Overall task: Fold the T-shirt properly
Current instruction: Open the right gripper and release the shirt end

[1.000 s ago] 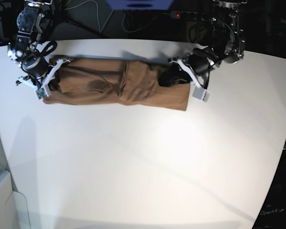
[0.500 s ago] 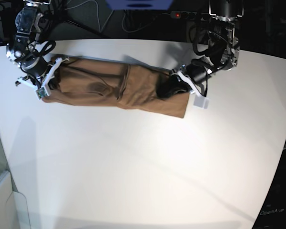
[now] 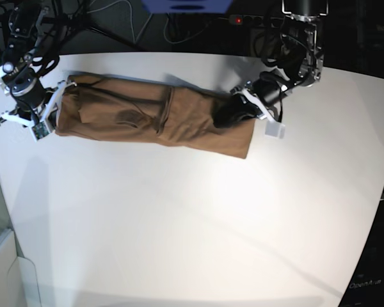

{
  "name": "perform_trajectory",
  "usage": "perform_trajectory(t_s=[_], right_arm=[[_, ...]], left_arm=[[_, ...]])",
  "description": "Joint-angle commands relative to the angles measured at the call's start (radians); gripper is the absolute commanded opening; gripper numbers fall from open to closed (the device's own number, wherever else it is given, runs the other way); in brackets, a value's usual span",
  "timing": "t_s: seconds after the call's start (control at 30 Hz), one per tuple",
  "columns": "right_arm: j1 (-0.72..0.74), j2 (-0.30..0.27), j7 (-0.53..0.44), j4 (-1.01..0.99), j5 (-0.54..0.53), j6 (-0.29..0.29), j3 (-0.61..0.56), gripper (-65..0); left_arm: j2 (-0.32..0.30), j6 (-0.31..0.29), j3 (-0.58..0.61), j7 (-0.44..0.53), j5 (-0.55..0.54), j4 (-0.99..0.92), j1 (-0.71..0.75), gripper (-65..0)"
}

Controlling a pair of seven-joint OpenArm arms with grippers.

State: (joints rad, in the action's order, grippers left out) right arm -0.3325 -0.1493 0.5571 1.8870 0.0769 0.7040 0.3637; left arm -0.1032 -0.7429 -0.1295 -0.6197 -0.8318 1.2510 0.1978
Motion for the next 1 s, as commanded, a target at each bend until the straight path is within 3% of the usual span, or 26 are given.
perform_trajectory(t_s=[0.0, 0.2, 0.5, 0.67, 0.97], right_arm=[[0.008, -0.005, 0.002, 0.018, -0.01, -0.006, 0.018, -52.4], [0.032, 0.075, 0.114, 0.018, -0.114, -0.006, 0.122, -44.4], [0.135, 0.141, 0.403, 0.023, -0.151, -0.006, 0.212, -43.1], [0.137, 0.135, 0.43, 0.026, -0.262, -0.006, 0.243, -43.1], [0.135, 0.107, 0.459, 0.032, -0.269, -0.006, 0.271, -43.4]], left_arm=[[-0.013, 0.045, 0.001, -0.061, 0.018, -0.012, 0.027, -63.3], [-0.023, 0.045, 0.001, -0.061, 0.016, -0.011, 0.047, -63.3], [-0.03, 0.045, 0.001, -0.065, 0.016, 0.091, 0.071, -63.3], [-0.03, 0.045, 0.0, -0.062, 0.015, 0.23, 0.125, -63.3], [-0.028, 0.045, 0.0, -0.07, 0.013, 0.434, 0.145, -63.3]])
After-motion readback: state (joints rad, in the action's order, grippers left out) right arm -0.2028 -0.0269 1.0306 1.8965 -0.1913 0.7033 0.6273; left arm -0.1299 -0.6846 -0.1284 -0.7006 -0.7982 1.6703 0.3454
